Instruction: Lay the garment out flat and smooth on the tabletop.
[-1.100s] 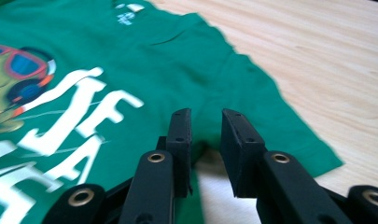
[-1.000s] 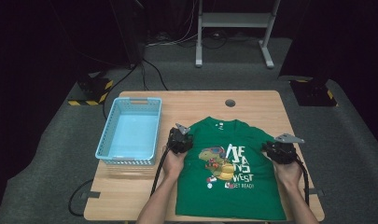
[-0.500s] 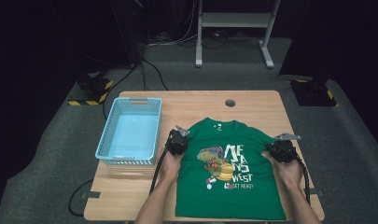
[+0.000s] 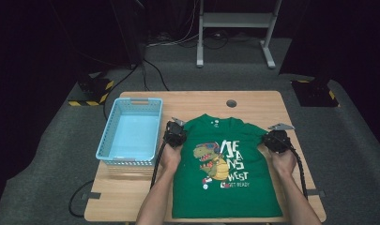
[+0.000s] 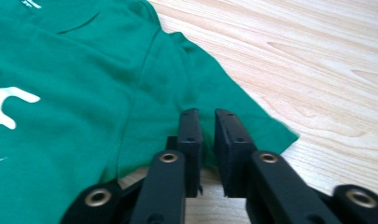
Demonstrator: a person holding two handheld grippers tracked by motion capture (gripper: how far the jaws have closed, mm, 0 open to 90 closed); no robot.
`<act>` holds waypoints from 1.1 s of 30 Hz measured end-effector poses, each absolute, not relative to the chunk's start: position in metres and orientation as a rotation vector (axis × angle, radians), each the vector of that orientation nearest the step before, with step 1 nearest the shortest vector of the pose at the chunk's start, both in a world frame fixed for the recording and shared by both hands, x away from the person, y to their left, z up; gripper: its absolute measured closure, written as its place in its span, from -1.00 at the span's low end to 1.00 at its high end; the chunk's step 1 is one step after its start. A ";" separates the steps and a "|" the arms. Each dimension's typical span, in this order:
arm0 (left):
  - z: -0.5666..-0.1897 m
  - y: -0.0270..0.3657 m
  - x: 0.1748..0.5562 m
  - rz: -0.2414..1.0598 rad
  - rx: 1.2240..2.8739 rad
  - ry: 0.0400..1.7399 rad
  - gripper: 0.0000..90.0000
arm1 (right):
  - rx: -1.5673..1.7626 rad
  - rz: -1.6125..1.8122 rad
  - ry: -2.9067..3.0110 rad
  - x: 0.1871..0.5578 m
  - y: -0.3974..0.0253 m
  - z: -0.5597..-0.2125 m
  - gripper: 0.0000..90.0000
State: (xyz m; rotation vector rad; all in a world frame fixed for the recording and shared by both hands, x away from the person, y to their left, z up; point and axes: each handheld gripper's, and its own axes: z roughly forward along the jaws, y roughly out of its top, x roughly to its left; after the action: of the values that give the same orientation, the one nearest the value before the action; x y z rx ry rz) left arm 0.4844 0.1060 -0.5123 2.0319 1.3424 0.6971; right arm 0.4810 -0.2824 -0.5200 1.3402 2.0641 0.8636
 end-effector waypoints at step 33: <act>-0.537 0.121 0.427 0.586 2.051 1.213 0.19 | 1.227 0.864 2.198 0.422 -0.290 -0.535 1.00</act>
State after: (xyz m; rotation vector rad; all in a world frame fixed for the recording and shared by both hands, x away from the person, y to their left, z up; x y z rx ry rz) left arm 0.4271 0.1213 -0.5368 2.0506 1.2131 0.5863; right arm 0.4218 -0.2900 -0.5346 1.2270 2.1978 0.8642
